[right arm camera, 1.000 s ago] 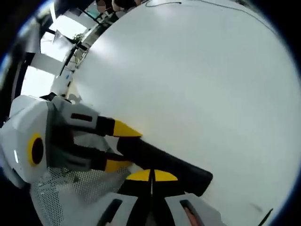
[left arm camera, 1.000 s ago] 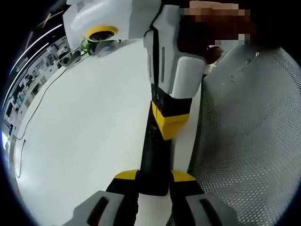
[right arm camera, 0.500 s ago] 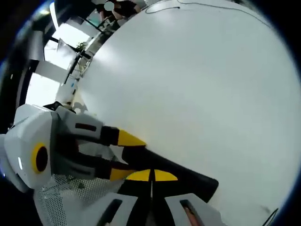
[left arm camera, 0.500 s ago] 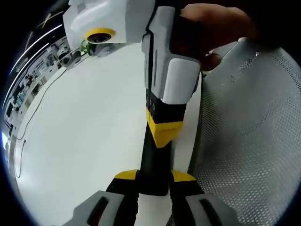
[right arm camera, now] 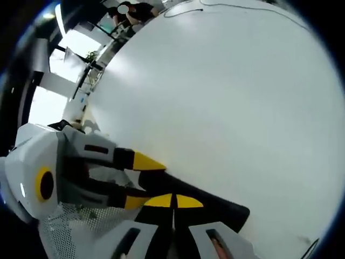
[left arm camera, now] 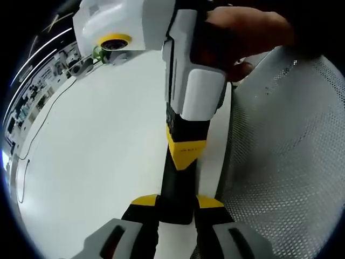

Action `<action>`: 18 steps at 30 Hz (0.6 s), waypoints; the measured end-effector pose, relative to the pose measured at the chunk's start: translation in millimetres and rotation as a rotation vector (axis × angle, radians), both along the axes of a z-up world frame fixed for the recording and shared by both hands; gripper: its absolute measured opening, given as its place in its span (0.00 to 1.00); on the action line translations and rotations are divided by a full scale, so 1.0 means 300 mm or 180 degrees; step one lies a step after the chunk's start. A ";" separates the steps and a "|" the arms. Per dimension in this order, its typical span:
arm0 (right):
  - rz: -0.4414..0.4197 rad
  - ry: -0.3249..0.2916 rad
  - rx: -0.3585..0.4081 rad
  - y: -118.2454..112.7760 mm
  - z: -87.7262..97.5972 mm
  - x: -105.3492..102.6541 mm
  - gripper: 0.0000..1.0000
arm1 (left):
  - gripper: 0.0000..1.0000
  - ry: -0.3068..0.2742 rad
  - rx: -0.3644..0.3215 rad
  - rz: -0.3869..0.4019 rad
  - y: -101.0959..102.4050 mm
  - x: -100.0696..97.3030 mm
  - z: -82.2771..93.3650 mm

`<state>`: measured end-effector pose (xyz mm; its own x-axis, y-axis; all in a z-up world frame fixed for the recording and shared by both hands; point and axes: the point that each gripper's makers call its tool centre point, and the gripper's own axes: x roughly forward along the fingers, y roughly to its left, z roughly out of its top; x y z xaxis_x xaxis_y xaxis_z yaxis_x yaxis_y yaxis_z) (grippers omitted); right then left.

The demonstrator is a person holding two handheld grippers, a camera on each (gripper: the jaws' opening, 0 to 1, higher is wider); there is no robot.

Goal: Press the specified remote control buttons in sequence, fully releasing each button before pressing the next.

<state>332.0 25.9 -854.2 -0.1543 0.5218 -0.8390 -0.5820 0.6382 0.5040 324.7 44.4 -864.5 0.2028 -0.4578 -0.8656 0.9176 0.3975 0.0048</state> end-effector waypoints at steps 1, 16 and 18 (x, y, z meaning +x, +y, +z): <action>0.0015 -0.0021 -0.0006 0.000 0.001 -0.001 0.00 | 0.25 0.0000 -0.0002 0.0001 0.000 0.000 0.000; -0.0068 -0.0009 0.0026 -0.005 0.003 0.000 0.00 | 0.25 -0.0012 -0.0044 0.0025 0.000 0.001 0.001; -0.0102 -0.0006 0.0040 -0.004 0.004 0.001 0.00 | 0.25 -0.0019 -0.0064 0.0033 0.000 0.002 0.001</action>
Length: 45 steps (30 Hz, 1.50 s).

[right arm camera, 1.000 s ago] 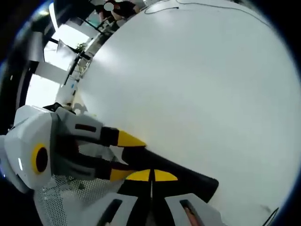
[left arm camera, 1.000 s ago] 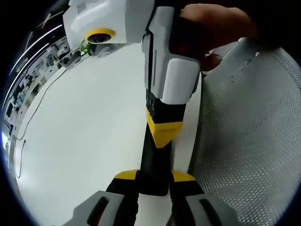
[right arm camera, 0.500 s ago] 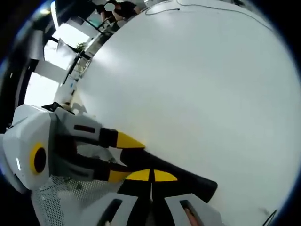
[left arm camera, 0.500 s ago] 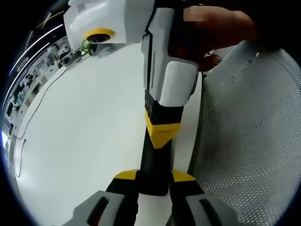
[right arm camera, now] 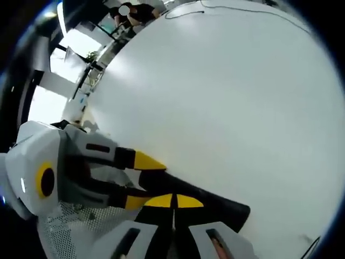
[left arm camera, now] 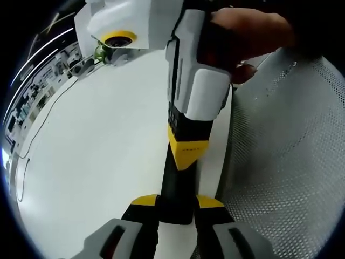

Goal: Press the specified remote control buttons in sequence, fully releasing each button before pressing the next.

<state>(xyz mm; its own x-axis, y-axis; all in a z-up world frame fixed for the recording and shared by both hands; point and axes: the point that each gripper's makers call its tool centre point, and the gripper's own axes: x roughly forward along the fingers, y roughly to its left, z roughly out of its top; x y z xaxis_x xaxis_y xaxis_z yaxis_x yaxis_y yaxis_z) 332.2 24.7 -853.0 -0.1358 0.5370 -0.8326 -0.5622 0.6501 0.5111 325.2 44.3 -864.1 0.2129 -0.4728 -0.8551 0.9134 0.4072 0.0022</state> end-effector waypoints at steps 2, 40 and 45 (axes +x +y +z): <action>0.0010 -0.0020 0.0022 0.001 0.002 0.000 0.00 | 0.25 -0.0007 -0.0031 0.0011 0.001 0.001 0.000; -0.0153 -0.0177 0.0448 0.034 0.006 0.007 0.00 | 0.25 -0.0088 -0.0142 0.0125 -0.009 0.008 0.002; -0.0201 -0.0159 0.0475 0.032 0.005 0.007 0.00 | 0.25 -0.0101 -0.0145 0.0129 -0.011 0.006 0.003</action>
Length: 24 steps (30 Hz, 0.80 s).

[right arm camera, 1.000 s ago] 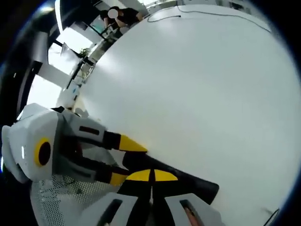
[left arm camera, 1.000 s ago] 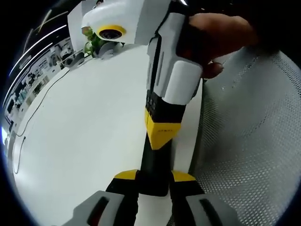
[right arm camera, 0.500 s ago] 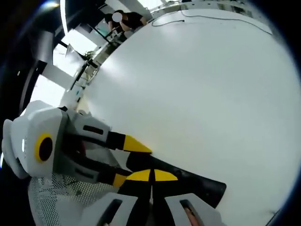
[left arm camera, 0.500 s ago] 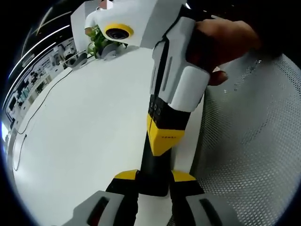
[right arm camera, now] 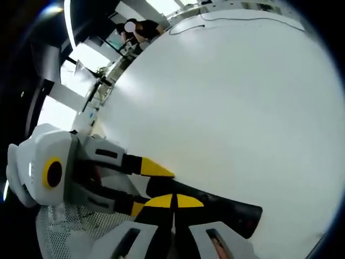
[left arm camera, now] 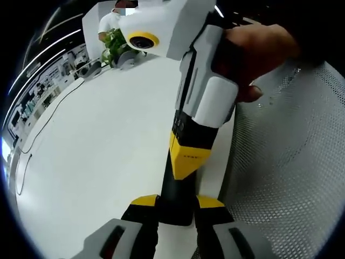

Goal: Press the specified remote control buttons in sequence, fully releasing each button before pressing the next.

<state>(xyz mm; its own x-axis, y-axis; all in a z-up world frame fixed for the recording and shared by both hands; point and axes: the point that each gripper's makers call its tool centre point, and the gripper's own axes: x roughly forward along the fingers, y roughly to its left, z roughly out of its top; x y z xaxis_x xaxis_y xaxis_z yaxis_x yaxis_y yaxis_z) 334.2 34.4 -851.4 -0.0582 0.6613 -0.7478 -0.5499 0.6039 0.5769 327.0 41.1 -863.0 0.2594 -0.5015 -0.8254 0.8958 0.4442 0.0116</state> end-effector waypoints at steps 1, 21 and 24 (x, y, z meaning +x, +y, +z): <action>-0.0039 0.0028 0.0019 -0.001 -0.001 0.001 0.00 | 0.25 -0.0002 -0.0009 0.0013 -0.001 0.000 0.001; -0.0324 0.0058 0.0133 -0.005 0.000 -0.003 0.00 | 0.25 -0.0088 0.0040 0.0025 -0.006 0.000 0.002; -0.0331 0.0043 0.0150 -0.003 0.002 -0.004 0.00 | 0.25 -0.0086 0.0037 0.0038 -0.006 0.000 0.002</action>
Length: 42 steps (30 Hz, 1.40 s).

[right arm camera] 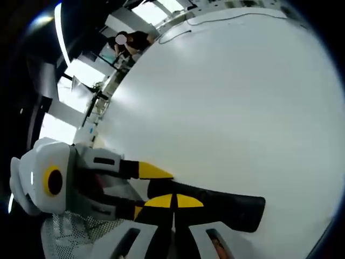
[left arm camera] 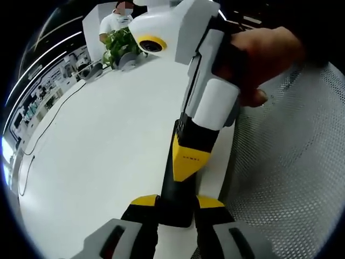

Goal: Press the specified remote control buttons in sequence, fully releasing each button before pressing the next.

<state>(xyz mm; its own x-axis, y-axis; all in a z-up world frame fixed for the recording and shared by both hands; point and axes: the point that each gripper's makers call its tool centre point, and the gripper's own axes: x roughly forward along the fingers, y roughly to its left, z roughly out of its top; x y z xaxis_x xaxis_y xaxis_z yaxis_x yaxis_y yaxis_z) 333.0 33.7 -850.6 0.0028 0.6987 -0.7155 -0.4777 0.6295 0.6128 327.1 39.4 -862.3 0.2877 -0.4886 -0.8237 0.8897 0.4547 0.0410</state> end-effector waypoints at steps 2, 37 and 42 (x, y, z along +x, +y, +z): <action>0.0021 -0.0016 -0.0004 0.001 0.002 0.000 0.00 | 0.25 0.0012 -0.0017 0.0022 -0.001 0.001 0.000; 0.0507 -0.0177 -0.0581 -0.011 -0.009 0.014 0.00 | 0.24 0.0105 0.0013 -0.0036 -0.009 0.012 -0.005; 0.0506 -0.0176 -0.0669 -0.014 -0.012 0.015 0.00 | 0.24 0.0090 0.0027 -0.0041 -0.010 0.011 -0.005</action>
